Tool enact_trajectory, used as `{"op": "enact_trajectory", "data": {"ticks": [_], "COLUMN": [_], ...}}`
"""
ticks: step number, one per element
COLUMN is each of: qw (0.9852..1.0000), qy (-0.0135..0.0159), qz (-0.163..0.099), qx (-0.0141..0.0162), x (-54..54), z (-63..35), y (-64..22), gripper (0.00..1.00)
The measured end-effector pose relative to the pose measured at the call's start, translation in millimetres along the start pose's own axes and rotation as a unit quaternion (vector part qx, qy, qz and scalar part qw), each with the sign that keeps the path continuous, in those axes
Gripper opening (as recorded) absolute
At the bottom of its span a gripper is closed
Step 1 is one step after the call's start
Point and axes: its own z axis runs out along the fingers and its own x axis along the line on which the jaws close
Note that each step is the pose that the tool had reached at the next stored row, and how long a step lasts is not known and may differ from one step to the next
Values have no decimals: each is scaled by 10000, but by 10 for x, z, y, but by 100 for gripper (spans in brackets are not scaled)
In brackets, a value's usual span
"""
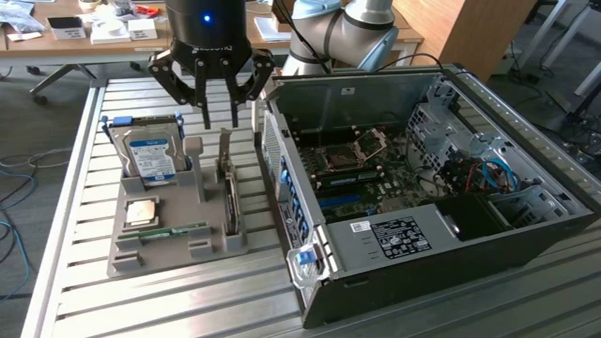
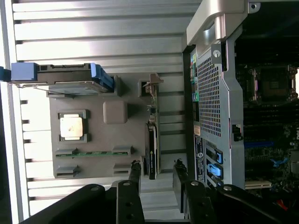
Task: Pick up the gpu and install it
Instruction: 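Pick up the gpu and move the gpu toward the slot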
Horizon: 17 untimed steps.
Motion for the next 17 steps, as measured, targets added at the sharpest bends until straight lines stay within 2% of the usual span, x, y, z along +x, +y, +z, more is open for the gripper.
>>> {"op": "enact_trajectory", "data": {"ticks": [17], "qw": [10000], "qy": [1], "qz": [0], "qx": [-2], "x": [6], "z": [285], "y": [-13], "gripper": [42]}}
